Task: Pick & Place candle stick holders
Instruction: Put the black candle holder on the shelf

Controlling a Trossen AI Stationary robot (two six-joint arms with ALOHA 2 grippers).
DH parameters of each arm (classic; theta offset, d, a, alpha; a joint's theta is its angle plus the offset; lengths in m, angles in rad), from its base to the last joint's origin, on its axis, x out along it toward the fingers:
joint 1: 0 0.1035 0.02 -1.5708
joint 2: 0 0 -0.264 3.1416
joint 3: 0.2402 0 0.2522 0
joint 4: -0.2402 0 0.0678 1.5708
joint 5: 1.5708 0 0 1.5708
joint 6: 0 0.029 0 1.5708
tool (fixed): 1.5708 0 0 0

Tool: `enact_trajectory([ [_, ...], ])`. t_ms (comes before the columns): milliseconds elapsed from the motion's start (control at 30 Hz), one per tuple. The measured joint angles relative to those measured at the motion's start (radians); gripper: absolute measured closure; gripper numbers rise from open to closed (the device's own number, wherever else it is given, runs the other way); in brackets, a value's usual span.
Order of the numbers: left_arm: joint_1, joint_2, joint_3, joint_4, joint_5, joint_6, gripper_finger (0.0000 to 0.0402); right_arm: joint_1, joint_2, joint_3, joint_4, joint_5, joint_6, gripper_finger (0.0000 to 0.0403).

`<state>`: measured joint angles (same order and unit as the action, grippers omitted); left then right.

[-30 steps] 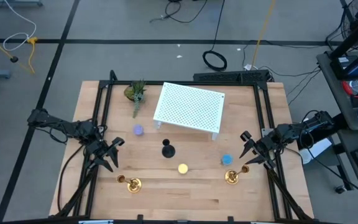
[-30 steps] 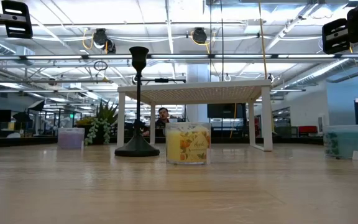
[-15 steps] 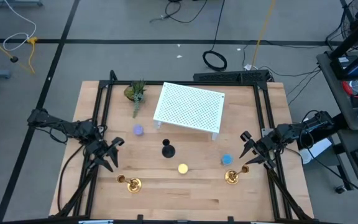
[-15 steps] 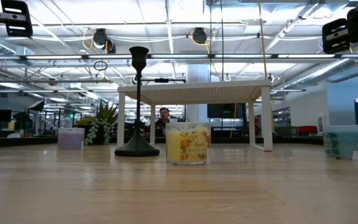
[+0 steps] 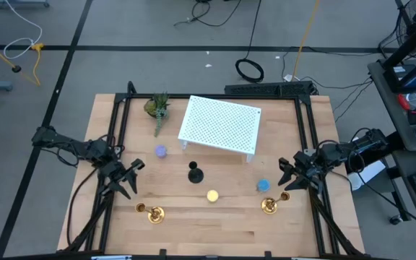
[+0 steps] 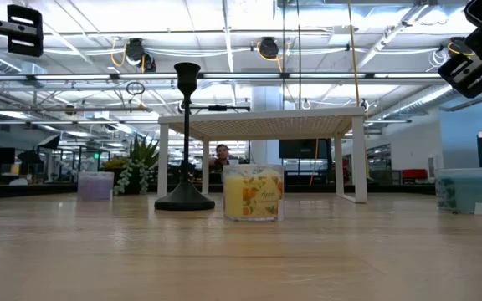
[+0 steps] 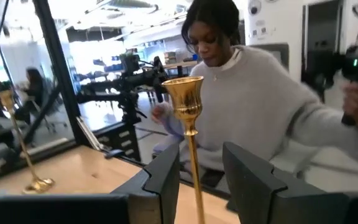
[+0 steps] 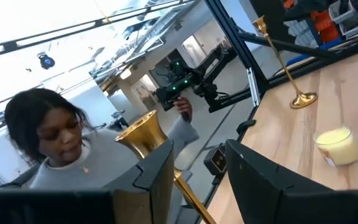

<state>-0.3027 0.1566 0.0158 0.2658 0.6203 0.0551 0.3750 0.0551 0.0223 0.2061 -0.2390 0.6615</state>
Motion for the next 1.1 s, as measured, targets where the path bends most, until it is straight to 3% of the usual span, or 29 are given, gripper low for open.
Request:
enact_trajectory([
  [267,0.0,0.0,0.0,0.0,-0.107,0.069,0.0273,0.0,0.0,0.0,0.002,0.007,-0.034,0.0264],
  [367,0.0,0.0,0.0,0.0,-0.221,0.069,0.0273,-0.001,0.0,0.0,0.009,0.055,-0.163,0.0264],
  [533,0.0,0.0,0.0,0.005,-0.497,0.063,0.0273,-0.001,0.0,0.0,0.038,0.152,-0.418,0.0264],
  [667,0.0,0.0,0.0,0.024,-0.705,0.051,0.0273,-0.001,0.0,0.0,0.078,0.159,-0.558,0.0264],
  [767,0.0,0.0,0.0,0.024,-0.8,0.03,0.0273,-0.001,0.0,0.0,0.081,0.158,-0.572,0.0264],
  [900,0.0,0.0,0.0,0.024,-0.848,0.012,0.0273,-0.002,0.0,0.0,0.083,0.179,-0.627,0.0264],
  [1000,0.0,0.0,0.0,0.025,-0.873,0.041,0.0273,-0.002,0.001,0.0,0.11,0.266,-0.721,0.0264],
  [1100,0.0,0.0,0.0,0.028,-0.901,0.021,0.0273,-0.002,0.0,0.0,0.137,0.477,-0.756,0.0264],
])
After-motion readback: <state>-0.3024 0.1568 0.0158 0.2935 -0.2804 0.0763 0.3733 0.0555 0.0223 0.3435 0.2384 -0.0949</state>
